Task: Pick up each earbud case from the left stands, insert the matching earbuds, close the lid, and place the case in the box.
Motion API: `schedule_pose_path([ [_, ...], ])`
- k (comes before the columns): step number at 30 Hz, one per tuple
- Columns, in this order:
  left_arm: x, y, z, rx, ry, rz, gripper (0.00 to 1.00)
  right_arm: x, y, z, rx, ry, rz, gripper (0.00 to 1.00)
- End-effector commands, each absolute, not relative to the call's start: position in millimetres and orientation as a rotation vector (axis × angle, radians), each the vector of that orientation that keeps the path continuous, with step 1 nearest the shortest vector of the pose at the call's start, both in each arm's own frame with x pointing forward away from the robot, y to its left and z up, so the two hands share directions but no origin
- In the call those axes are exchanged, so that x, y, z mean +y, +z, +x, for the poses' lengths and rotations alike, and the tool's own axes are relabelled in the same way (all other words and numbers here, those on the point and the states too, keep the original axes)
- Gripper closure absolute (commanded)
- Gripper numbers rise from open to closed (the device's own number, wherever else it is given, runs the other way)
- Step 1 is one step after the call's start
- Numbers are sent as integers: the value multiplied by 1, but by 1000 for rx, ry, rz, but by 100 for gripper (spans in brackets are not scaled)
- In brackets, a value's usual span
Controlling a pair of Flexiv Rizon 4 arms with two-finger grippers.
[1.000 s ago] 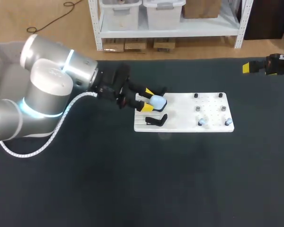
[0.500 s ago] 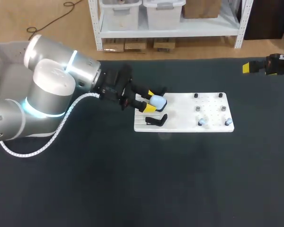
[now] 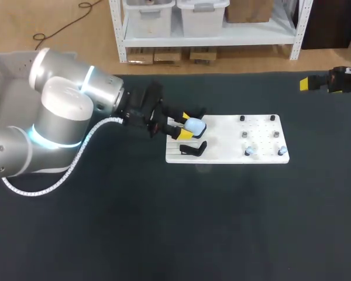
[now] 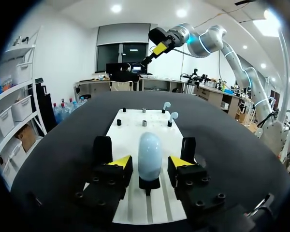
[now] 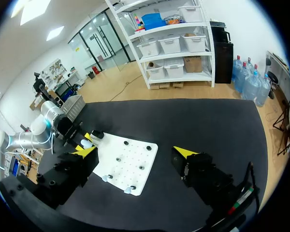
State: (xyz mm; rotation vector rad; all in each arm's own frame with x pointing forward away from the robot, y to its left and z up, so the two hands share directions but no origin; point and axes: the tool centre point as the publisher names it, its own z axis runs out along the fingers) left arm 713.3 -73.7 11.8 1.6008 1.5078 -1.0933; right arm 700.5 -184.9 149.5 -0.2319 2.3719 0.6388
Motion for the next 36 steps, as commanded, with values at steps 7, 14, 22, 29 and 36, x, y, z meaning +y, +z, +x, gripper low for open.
schedule_pose_path([
  [7,-75,9,714,1501,-1086,1592,59,-185,150,700,2372,639,-232,0],
  [14,-75,10,714,1498,-1084,1587,60,-185,150,700,2372,639,-232,0],
  [22,-78,8,715,1504,-1088,1575,73,-185,150,700,2372,639,-232,0],
  [29,-78,10,715,1503,-1089,1568,100,-185,150,700,2372,639,-232,0],
  [36,-69,28,711,1477,-1107,1547,100,-185,150,700,2372,639,-232,0],
])
